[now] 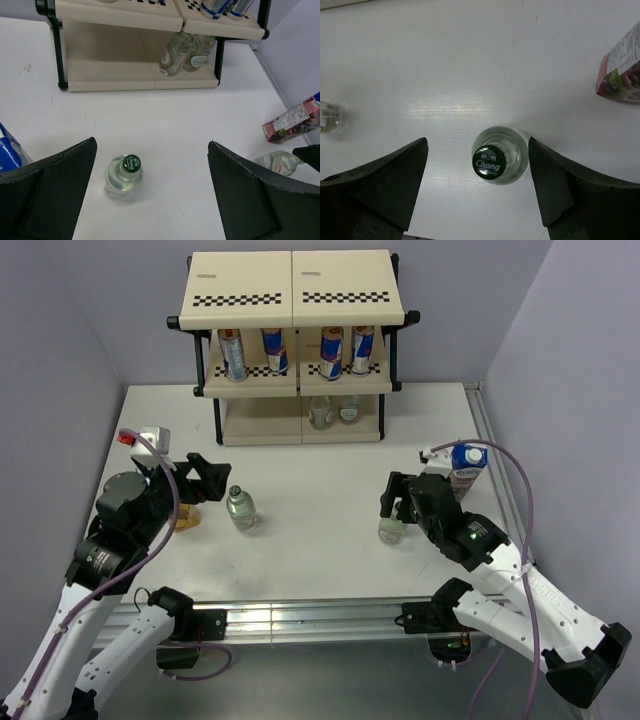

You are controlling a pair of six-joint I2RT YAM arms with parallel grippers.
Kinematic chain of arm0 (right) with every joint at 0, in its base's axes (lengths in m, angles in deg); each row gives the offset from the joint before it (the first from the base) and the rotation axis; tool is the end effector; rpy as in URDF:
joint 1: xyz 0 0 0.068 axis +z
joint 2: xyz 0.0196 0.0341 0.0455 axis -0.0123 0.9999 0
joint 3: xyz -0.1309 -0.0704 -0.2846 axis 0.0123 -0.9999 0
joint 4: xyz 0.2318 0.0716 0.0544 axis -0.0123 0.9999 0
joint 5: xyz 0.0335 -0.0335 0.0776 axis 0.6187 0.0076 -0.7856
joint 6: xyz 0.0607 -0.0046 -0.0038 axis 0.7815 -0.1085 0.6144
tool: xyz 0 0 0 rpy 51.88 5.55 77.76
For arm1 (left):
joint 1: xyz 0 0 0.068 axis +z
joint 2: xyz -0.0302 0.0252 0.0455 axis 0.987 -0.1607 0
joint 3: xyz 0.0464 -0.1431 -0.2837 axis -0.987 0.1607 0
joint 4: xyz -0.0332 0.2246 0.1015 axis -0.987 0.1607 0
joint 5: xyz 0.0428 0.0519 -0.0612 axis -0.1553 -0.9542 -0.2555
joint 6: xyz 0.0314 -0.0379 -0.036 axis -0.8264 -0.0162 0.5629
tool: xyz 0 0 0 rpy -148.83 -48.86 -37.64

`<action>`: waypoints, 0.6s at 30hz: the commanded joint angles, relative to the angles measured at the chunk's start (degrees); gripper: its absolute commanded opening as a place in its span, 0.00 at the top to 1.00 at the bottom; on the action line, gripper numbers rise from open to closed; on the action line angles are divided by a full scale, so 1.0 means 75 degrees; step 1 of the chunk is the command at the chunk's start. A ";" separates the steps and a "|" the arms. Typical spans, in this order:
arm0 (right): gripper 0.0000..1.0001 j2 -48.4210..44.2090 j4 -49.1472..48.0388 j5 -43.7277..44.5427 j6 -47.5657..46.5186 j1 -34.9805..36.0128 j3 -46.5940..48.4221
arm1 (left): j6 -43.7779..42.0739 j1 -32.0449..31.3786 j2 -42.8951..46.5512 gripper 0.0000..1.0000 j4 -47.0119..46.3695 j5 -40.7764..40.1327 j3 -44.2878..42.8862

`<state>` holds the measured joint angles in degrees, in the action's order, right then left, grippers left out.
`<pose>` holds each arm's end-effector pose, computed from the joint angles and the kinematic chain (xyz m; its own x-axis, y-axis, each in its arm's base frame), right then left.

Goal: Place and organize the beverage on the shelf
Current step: Pick up the drink from the center of the board.

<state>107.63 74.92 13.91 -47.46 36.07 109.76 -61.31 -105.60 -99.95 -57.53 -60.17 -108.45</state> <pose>0.1020 0.0560 0.3221 -0.5573 0.1708 -0.8126 -0.0541 0.9691 0.2408 0.0750 -0.0297 0.4077 -0.2584 -0.2977 -0.9190 0.2483 0.8989 -0.3610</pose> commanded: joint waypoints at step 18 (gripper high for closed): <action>0.44 0.0488 -0.0395 0.0992 0.0427 0.0089 -0.0536 | 0.0708 -0.0016 -0.0802 0.00 -0.0532 0.0560 0.0030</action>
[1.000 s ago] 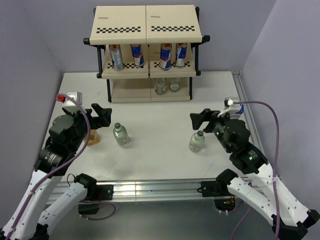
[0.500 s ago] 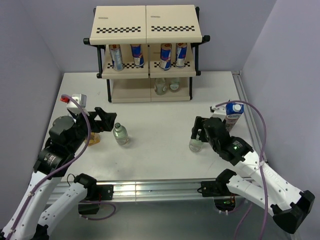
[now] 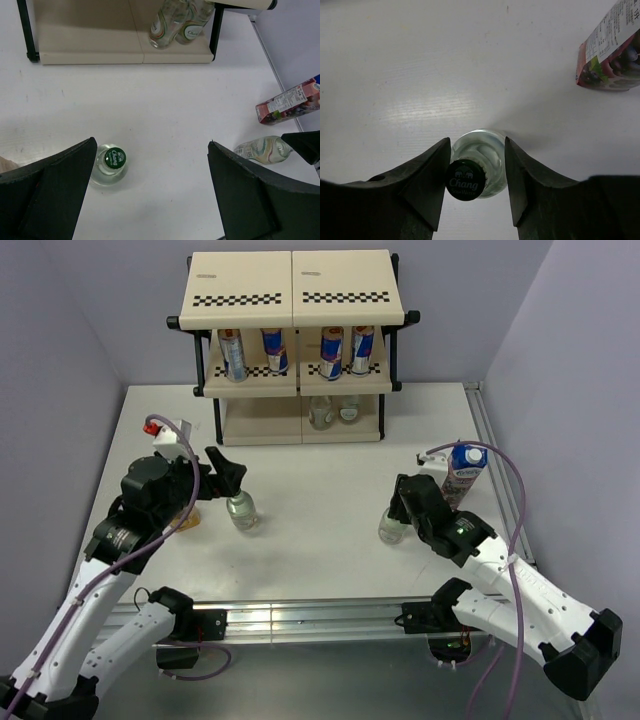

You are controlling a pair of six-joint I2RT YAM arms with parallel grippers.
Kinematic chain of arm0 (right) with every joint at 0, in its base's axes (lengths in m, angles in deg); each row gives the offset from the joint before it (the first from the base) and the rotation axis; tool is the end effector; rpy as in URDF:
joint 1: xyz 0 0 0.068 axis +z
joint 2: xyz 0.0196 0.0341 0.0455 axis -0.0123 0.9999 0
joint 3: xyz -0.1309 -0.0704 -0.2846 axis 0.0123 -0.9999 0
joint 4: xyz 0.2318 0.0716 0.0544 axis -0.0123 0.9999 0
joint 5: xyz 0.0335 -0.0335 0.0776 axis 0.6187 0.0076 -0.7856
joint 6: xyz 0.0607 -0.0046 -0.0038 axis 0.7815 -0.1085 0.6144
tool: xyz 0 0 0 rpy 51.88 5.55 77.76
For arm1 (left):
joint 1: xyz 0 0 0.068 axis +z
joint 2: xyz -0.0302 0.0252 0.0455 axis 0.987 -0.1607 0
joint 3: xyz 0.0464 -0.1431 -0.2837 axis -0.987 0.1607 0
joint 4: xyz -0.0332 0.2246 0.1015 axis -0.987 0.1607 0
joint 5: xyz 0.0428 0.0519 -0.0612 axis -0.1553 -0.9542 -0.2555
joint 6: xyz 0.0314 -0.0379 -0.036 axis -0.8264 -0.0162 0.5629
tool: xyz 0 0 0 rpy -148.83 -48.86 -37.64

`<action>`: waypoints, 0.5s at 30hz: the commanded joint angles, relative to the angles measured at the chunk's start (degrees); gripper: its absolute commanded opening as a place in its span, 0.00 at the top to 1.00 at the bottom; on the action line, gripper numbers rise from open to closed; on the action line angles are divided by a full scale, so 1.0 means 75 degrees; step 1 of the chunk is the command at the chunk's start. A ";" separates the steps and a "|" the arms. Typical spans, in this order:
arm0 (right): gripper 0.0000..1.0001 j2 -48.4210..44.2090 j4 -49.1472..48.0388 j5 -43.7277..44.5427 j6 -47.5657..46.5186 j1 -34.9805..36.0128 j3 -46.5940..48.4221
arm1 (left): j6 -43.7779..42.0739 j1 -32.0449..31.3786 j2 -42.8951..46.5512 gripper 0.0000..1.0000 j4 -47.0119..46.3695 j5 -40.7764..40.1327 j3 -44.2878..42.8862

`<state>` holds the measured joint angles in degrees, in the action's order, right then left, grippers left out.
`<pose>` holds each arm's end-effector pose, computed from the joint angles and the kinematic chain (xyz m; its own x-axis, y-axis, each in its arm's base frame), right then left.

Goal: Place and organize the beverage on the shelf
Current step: Pick up the drink from the center of the board.

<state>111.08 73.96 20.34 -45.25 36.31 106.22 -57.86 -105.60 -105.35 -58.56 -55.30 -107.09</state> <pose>0.1126 0.0588 0.2987 -0.5777 0.1617 -0.8000 0.0593 0.9859 0.1564 0.1007 -0.0458 0.3949 -0.3869 -0.3008 -0.8717 0.2642 0.8695 -0.4173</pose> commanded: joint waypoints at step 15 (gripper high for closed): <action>1.00 0.0051 -0.0022 0.0123 -0.0769 0.0221 0.0977 | -0.0079 -0.2136 -0.2051 0.01 -0.2417 -0.0724 -0.0702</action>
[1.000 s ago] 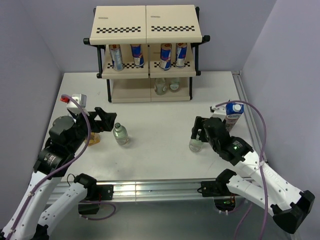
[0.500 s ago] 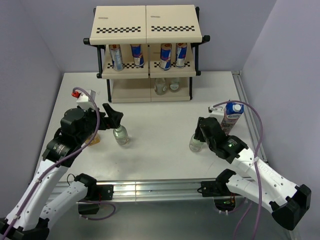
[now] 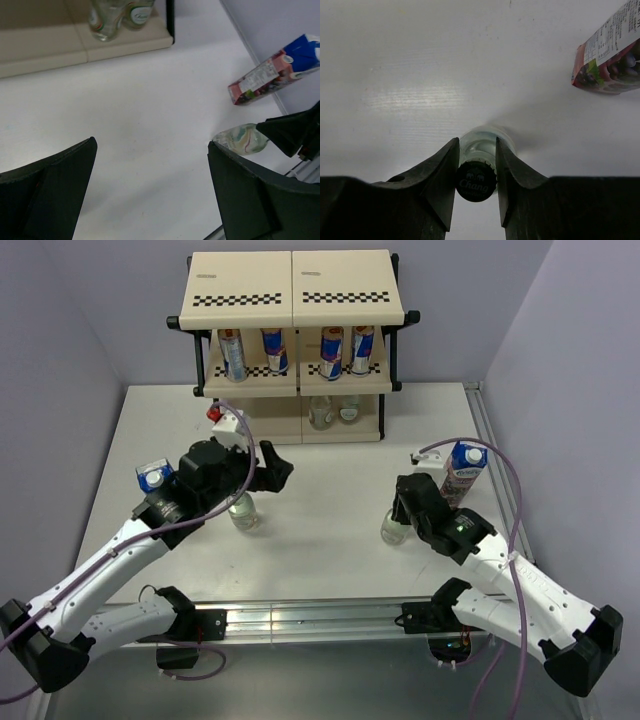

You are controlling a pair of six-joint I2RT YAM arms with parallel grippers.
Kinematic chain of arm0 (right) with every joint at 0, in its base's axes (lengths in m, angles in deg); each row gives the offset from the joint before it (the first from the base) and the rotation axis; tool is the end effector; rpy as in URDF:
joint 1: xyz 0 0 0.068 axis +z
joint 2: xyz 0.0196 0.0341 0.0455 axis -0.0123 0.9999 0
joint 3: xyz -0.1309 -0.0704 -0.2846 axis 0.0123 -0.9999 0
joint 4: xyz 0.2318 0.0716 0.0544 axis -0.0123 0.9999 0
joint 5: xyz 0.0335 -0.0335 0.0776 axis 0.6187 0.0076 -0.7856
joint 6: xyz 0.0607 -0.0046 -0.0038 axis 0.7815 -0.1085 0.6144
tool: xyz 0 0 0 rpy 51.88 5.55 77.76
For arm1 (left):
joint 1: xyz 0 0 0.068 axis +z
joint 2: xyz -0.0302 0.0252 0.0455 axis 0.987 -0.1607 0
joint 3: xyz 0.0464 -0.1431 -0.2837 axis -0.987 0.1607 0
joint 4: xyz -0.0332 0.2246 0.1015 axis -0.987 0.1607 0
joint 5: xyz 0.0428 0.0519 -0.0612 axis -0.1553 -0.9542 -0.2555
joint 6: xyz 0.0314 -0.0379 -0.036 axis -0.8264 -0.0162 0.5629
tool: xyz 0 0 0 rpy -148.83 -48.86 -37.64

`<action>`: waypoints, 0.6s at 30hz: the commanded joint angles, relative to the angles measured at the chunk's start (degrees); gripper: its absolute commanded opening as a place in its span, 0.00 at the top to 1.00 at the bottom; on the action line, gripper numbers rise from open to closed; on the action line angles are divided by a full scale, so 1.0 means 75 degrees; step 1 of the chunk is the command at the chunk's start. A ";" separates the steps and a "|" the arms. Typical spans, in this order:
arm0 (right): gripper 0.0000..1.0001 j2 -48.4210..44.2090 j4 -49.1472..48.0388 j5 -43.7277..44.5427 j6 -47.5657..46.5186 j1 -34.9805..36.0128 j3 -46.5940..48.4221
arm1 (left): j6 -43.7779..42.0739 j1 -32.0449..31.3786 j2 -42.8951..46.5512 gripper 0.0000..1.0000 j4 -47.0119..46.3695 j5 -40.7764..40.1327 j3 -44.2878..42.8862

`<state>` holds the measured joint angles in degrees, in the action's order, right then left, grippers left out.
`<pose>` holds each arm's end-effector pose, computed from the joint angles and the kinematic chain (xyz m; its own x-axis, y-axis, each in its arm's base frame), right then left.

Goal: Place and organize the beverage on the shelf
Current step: Pick up the drink from the center of the board.

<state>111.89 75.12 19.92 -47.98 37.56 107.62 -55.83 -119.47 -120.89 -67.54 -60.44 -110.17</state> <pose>0.1128 0.0628 0.3032 -0.5915 0.0967 -0.8005 0.0058 0.9933 0.1156 0.1512 -0.1151 0.3959 -0.4716 -0.2174 -0.8546 0.3661 0.8334 -0.4141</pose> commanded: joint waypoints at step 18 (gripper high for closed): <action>1.00 0.0799 0.1874 -0.1307 -0.1951 0.0055 0.4833 | -0.3186 -0.2956 -0.1912 0.00 -0.8079 0.1990 0.1972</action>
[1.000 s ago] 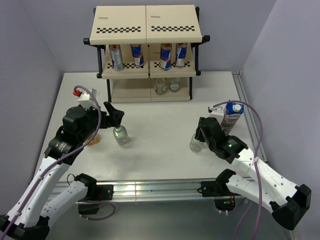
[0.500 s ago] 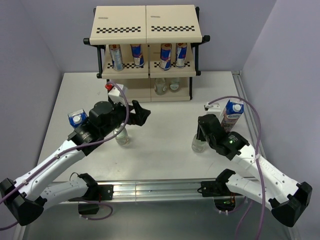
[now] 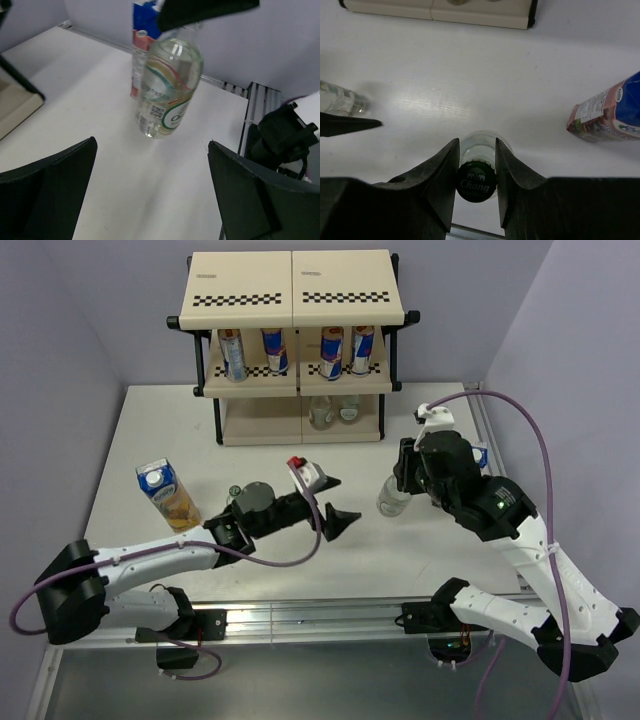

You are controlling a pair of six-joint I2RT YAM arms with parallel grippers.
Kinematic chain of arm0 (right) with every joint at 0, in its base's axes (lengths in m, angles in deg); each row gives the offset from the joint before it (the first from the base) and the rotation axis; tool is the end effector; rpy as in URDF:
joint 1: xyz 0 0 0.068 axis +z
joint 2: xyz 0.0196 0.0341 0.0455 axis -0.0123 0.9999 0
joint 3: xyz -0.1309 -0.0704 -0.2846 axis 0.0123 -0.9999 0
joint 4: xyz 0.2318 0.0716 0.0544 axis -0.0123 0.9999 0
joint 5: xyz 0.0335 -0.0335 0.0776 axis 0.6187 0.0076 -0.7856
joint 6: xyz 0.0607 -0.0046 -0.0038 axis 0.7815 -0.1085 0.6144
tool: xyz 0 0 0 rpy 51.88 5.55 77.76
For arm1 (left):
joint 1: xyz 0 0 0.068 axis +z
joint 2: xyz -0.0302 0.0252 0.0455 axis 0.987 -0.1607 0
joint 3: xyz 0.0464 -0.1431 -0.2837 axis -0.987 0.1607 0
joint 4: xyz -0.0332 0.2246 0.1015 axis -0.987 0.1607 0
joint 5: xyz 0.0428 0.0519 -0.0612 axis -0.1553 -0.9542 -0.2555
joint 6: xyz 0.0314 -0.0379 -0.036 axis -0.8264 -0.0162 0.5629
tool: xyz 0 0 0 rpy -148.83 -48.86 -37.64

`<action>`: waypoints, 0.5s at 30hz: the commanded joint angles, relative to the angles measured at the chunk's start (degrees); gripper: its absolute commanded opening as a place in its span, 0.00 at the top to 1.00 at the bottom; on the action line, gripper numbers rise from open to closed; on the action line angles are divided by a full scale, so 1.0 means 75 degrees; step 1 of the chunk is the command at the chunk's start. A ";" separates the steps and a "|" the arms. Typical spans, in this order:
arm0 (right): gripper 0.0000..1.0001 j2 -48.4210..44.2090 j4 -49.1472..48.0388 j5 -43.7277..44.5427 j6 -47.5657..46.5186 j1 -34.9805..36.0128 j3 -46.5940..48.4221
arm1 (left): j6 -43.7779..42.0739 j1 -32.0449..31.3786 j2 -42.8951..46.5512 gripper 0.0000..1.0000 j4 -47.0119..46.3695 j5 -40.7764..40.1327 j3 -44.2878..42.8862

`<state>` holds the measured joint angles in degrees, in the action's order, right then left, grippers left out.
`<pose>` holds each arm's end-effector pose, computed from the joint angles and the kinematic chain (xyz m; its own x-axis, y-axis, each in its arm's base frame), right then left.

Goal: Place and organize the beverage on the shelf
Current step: Pick up the drink from the center of the board.

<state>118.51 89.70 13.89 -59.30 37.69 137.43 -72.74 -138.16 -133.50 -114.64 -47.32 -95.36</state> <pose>0.1148 0.0703 0.4292 -0.5099 -0.0282 -0.8598 -0.1975 0.9766 0.0850 0.1345 -0.2207 0.3548 -0.1593 -0.1007 -0.9821 0.8884 0.4193 -0.1871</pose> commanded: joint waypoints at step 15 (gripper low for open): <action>1.00 0.0103 0.0728 -0.1455 -0.0735 0.0154 0.2114 | -0.1072 -0.1123 -0.2669 0.01 -0.2176 0.0674 -0.1854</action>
<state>119.85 99.95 4.25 -63.89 37.91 148.40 -79.87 -145.90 -152.50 -126.80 -43.13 -104.97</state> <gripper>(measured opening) 0.393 0.995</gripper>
